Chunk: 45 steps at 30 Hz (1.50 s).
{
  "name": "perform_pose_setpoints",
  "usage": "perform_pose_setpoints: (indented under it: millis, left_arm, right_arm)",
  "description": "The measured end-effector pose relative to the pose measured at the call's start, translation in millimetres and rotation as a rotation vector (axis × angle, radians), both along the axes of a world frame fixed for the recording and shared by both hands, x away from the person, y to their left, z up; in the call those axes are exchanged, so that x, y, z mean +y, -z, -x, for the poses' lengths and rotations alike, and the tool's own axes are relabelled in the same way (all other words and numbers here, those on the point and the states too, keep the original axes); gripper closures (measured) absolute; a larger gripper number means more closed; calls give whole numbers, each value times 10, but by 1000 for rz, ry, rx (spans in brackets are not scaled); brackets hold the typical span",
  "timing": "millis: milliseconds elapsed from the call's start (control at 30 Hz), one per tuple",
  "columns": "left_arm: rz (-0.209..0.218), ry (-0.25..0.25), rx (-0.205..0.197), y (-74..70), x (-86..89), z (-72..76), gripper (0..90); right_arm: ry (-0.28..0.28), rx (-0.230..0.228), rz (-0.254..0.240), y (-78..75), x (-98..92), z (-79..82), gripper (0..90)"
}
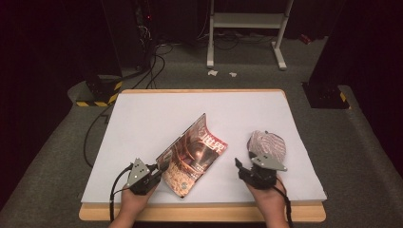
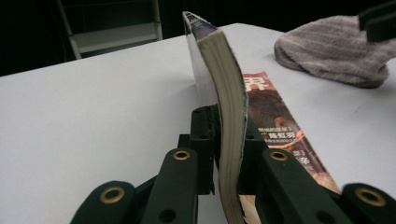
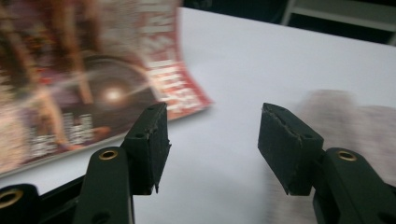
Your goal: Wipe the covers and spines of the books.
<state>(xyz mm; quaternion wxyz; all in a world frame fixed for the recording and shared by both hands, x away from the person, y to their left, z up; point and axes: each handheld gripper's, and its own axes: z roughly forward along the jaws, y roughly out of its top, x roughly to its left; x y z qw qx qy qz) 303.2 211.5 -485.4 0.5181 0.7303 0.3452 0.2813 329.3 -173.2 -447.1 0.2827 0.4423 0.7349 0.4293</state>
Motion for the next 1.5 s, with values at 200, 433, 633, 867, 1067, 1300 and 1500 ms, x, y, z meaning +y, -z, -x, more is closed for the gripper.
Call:
perform_pose_setpoints:
  millis: [200,433,633,867,1067,1300,1500]
  left_arm:
    - [-39,9,-18,2,-25,5,807]
    - [-21,31,-29,16,-6,10,807]
    - [-20,65,-66,16,-28,38,809]
    - [-14,73,-71,21,-35,44,809]
    - [-1,74,-69,35,-25,32,812]
    - [-12,83,-79,43,0,20,823]
    - [-21,102,-96,41,18,33,826]
  right_arm:
    - [171,21,41,-18,-406,-196,297]
    - [206,290,59,390,-533,-678,257]
    - [183,308,117,465,-516,-748,553]
    - [156,246,67,442,-561,-700,687]
    - [103,93,34,66,-321,-601,685]
    - [-10,-12,-10,-375,103,-671,677]
    - [-89,-54,8,-545,542,-849,673]
